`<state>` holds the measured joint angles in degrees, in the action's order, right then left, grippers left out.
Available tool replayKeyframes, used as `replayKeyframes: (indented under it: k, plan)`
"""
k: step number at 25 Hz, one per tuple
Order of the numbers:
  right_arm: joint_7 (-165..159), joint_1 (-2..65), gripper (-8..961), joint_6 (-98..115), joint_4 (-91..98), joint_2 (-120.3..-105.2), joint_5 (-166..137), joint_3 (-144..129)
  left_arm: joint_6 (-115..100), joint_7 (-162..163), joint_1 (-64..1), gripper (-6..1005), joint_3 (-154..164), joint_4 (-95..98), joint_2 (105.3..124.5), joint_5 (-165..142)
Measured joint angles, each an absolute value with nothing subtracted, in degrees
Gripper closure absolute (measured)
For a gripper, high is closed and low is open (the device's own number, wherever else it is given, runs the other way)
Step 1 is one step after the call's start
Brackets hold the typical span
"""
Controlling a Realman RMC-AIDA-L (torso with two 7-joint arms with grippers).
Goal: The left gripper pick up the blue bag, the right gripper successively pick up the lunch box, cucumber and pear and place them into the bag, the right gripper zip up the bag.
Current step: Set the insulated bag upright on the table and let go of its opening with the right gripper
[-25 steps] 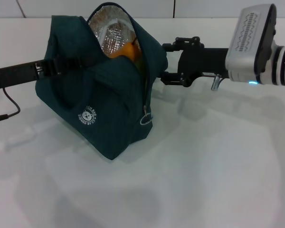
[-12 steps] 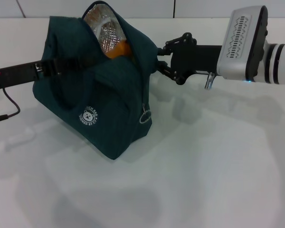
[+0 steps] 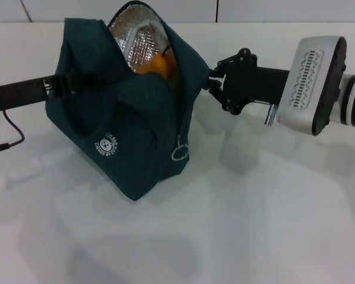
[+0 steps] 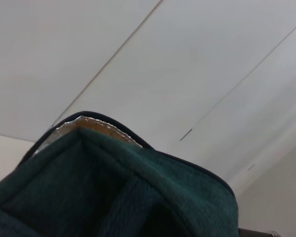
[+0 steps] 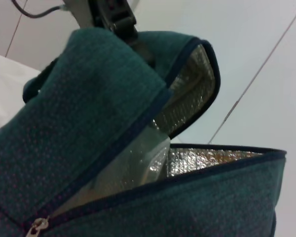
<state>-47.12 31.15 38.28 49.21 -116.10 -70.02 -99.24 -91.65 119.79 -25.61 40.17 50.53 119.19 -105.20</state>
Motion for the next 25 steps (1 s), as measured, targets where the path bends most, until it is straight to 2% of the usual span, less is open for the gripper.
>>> replayKeyframes:
  k: [13, 20, 25]
  plan:
    - [-45.7, 19.2, 880, 37.7, 63.5, -115.48, -70.0, -96.8, -92.8, 119.8, -26.0, 934, 40.5, 50.3, 119.39, -105.0]
    - [-40.3, 7.4, 885, 45.0, 78.0, -114.90, -70.9, -95.9, -93.3, 119.4, -29.3, 934, 42.9, 46.8, 119.50, -103.5]
    - [-39.0, 1.8, 888, 50.7, 81.6, -114.96, -72.2, -94.2, -93.2, 118.5, -30.1, 933, 45.1, 45.3, 119.59, -102.3]
